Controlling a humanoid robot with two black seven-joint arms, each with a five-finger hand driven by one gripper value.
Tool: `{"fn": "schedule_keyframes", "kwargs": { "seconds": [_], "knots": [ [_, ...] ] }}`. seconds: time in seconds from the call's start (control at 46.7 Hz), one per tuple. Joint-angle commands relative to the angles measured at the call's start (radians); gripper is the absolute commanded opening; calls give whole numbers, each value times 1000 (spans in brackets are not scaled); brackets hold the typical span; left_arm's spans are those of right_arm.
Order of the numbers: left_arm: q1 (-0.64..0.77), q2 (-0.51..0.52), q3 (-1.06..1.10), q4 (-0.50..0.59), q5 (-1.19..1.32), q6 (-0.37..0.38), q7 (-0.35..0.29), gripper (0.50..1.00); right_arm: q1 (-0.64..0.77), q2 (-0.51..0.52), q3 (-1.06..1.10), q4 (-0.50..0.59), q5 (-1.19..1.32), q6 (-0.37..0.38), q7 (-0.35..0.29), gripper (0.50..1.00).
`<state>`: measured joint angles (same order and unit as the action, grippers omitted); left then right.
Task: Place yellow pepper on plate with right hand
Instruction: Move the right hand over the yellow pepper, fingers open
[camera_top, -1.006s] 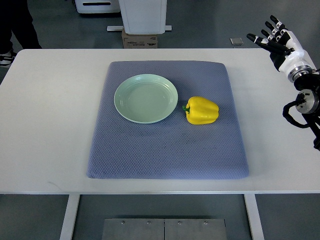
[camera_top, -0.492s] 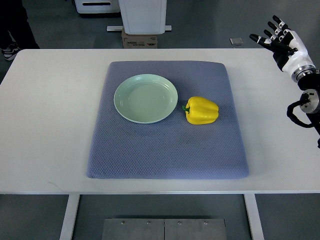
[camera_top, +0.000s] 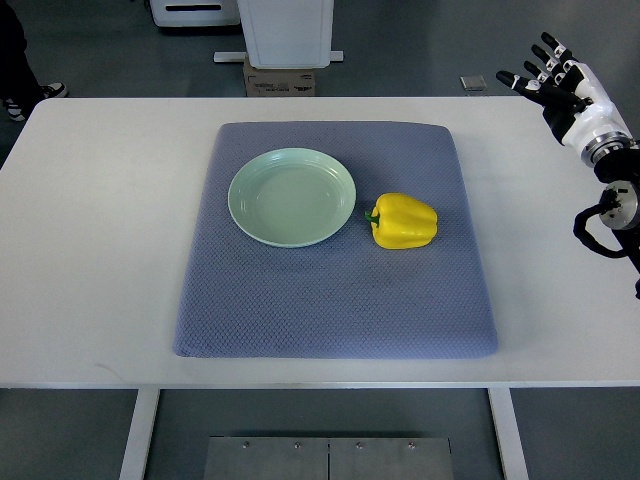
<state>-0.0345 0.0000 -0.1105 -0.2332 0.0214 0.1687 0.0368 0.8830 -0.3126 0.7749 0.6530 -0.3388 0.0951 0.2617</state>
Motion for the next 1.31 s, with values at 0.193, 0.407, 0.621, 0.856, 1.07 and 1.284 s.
{"fn": "schedule_keyframes", "kwargs": {
  "seconds": [0.193,0.407,0.621,0.856,1.07,1.284],
  "knots": [
    [-1,0,0,0,0,0,0,1000,-4,-8,-46,31,-5,77,11,1000],
    [1,0,0,0,0,0,0,1000,10,-42,-169,65,-19,109,47,1000],
    [1,0,0,0,0,0,0,1000,21,-49,-220,91,-140,156,93,1000],
    [-1,0,0,0,0,0,0,1000,30,-66,-249,138,-292,202,120,1000],
    [-1,0,0,0,0,0,0,1000,79,-106,-381,181,-399,202,169,1000],
    [1,0,0,0,0,0,0,1000,119,-106,-480,186,-508,201,199,1000]
  ]
}}
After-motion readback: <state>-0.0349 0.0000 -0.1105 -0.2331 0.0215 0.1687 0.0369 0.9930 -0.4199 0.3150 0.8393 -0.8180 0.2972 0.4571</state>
